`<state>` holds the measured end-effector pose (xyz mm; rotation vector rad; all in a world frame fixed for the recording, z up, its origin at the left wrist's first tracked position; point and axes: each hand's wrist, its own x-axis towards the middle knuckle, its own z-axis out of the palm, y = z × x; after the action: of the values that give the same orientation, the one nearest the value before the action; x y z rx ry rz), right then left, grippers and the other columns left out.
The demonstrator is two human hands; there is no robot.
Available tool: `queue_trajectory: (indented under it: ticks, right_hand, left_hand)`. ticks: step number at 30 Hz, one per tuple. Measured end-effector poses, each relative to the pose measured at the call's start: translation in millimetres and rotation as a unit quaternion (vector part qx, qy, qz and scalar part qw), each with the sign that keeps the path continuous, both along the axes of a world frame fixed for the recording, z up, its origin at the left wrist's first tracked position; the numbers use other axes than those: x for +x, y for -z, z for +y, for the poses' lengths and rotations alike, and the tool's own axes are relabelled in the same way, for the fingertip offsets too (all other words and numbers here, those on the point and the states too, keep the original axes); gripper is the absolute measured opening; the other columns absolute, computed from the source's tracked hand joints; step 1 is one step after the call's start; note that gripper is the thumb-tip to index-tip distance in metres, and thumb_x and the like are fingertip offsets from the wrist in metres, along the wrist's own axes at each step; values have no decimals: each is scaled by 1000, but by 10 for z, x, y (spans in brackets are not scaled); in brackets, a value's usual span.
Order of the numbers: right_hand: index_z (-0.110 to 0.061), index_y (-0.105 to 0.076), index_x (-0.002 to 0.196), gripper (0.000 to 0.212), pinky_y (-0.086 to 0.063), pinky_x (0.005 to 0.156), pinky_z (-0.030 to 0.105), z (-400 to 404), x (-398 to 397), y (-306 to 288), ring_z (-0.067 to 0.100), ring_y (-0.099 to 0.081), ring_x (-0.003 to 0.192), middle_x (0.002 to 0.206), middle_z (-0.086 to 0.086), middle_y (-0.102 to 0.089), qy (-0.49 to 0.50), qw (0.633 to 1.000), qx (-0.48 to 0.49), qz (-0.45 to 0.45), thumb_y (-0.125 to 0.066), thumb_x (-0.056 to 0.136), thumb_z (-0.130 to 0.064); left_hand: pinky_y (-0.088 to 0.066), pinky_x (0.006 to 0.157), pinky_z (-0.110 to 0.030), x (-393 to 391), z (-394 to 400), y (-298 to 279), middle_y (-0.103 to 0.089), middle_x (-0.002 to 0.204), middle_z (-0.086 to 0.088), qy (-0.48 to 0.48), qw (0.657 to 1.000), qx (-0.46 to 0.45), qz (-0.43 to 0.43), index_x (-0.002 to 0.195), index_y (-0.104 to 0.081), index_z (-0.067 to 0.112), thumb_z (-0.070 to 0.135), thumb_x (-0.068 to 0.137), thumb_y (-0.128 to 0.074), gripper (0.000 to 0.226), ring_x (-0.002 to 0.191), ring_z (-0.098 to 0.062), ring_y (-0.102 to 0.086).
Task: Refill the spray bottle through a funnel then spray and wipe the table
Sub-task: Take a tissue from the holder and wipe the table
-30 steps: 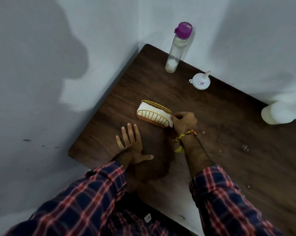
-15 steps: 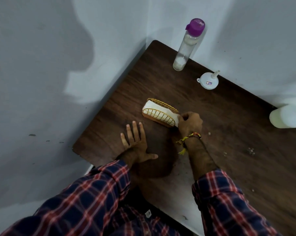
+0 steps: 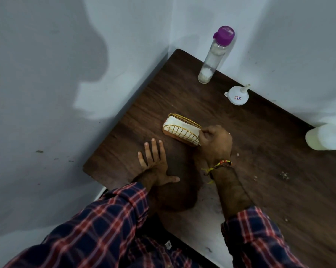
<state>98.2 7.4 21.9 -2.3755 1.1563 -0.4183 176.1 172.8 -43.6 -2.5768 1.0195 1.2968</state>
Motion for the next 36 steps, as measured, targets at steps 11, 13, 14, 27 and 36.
queue_trajectory:
  ticks: [11, 13, 14, 27, 36]
  right_hand:
    - [-12, -60, 97, 8, -50, 72, 15, 70, 74, -262, 0, -63, 83, 89, -14, -63, 3, 960, 123, -253, -62, 93, -5]
    - [-10, -60, 103, 13, -52, 77, 18, 90, 100, -337, 4, -64, 90, 95, -11, -64, -9, 953, 125, -277, -59, 94, -2]
    - [-9, -60, 105, 15, -52, 79, 19, 97, 115, -378, 4, -64, 92, 97, -10, -63, -17, 951, 122, -285, -58, 94, 0]
    - [-13, -69, 100, 19, -51, 89, 33, 17, -86, -1124, 21, -64, 100, 102, 9, -70, 20, 882, 197, -427, -55, 96, -1]
    - [-11, -72, 94, 23, -56, 70, 32, 101, -1105, -1443, 9, -65, 74, 77, -6, -73, 201, 772, 359, -485, -78, 73, -16]
  left_hand:
    - [16, 108, -64, -5, 10, 16, 45, 147, -20, -3, 1000, -13, -9, 141, 38, 8, 78, 62, -67, 149, 135, -44, 39]
    - [17, 108, -64, -1, 8, 11, 46, 146, -20, -1, 1000, -11, -5, 141, 39, 8, 78, 62, -67, 150, 135, -44, 40]
    - [18, 108, -64, 2, 6, 12, 46, 146, -20, 0, 1000, -12, -4, 141, 39, 8, 78, 62, -67, 150, 135, -44, 40]
    - [16, 110, -64, -2, 39, -81, 44, 148, -20, -9, 1000, -12, -11, 144, 36, 8, 78, 62, -68, 149, 137, -43, 38]
    - [6, 115, -60, -251, 105, -181, 25, 158, -17, -57, 994, -61, -77, 152, 21, 14, 65, 73, -69, 130, 146, -37, 20]
